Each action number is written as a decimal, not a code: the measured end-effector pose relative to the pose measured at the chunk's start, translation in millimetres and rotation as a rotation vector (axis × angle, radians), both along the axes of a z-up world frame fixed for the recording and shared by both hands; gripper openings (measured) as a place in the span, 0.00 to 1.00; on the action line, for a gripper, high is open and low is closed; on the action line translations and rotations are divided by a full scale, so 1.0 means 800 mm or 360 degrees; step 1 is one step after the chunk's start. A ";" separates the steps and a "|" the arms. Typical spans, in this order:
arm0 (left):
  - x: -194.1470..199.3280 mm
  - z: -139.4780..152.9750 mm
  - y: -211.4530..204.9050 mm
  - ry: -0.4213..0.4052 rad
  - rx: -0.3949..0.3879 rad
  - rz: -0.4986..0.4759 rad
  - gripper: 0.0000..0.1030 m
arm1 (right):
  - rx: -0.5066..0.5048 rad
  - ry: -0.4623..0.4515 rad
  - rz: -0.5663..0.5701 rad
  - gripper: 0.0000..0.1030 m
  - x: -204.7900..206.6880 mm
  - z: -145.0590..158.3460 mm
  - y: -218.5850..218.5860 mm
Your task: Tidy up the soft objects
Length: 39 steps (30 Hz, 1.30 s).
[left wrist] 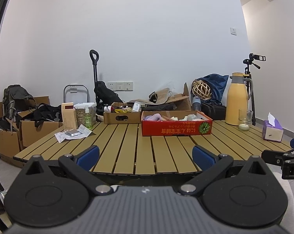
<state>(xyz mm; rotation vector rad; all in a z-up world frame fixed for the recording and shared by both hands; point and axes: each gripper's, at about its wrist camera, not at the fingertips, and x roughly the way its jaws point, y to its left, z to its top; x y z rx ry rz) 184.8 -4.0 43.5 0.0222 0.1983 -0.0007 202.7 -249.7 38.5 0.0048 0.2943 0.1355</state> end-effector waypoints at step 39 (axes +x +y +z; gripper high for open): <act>-0.002 0.004 0.000 -0.0028 -0.0002 -0.0020 1.00 | -0.0015 -0.0071 -0.0019 1.00 -0.005 0.004 -0.005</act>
